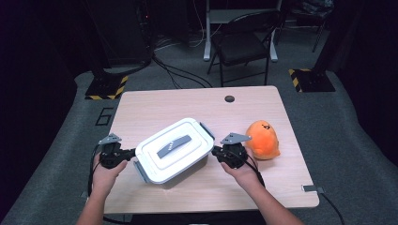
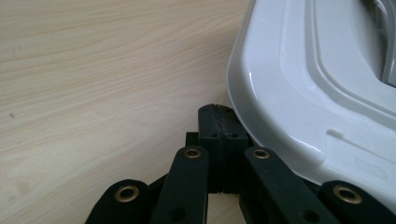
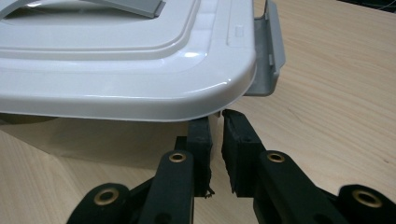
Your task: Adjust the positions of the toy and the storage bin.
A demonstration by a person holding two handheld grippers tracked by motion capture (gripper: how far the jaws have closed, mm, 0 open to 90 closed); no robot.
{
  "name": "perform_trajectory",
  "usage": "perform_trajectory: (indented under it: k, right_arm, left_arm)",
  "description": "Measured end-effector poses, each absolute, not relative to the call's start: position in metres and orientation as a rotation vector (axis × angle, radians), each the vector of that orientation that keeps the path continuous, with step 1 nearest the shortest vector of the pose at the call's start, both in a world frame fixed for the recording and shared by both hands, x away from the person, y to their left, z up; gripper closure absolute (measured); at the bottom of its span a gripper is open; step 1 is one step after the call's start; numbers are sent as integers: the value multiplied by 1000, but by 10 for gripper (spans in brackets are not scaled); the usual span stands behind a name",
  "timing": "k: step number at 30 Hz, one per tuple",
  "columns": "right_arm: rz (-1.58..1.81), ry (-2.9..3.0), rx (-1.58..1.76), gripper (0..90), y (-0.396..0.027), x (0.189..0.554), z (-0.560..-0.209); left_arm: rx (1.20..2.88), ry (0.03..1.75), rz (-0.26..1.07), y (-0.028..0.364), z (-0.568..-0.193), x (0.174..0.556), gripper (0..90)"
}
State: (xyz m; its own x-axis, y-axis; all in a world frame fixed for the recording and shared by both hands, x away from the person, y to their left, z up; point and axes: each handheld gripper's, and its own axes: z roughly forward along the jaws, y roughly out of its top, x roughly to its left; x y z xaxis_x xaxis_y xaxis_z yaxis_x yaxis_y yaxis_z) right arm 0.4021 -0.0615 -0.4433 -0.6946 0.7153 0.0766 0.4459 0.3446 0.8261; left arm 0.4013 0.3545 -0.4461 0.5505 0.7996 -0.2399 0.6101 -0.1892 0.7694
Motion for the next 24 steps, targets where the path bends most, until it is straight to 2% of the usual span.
perform_trajectory:
  k: [15,24]
  right_arm:
    - [1292,2280,1127,817,-57,421,-451]
    - [1296,2307,1083,809,-45,418,-453]
  left_arm:
    - [1907,1115,231,350,-448,391,898]
    - [1932,1078,199,339,-448,389,898]
